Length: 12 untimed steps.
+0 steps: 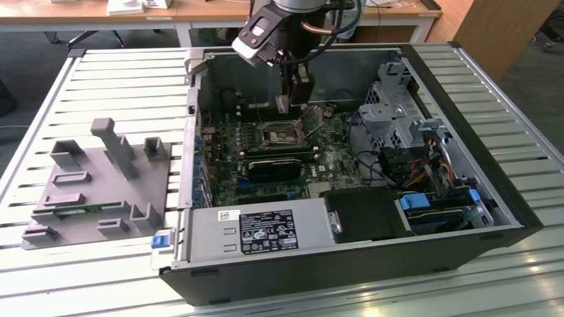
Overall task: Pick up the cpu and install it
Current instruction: 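Place the cpu into insertion slot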
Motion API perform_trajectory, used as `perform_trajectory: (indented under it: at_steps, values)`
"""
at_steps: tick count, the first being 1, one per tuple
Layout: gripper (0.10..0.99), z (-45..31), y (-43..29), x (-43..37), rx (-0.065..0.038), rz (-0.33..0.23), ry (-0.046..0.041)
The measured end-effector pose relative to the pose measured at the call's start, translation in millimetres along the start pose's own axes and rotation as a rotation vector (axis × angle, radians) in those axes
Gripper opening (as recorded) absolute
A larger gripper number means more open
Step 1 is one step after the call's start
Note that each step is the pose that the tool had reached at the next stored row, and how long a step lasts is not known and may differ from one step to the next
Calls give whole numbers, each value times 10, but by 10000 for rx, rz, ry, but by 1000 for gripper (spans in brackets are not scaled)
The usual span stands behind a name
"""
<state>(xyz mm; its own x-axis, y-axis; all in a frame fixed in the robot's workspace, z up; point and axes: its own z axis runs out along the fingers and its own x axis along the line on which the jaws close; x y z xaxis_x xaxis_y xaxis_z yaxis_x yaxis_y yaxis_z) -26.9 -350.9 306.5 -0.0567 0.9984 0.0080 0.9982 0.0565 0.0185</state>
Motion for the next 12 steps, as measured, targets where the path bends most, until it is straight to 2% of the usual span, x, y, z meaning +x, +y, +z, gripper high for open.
perform_trajectory:
  at_steps: [12]
  values:
    - [533,64,-2,0,0,1,3]
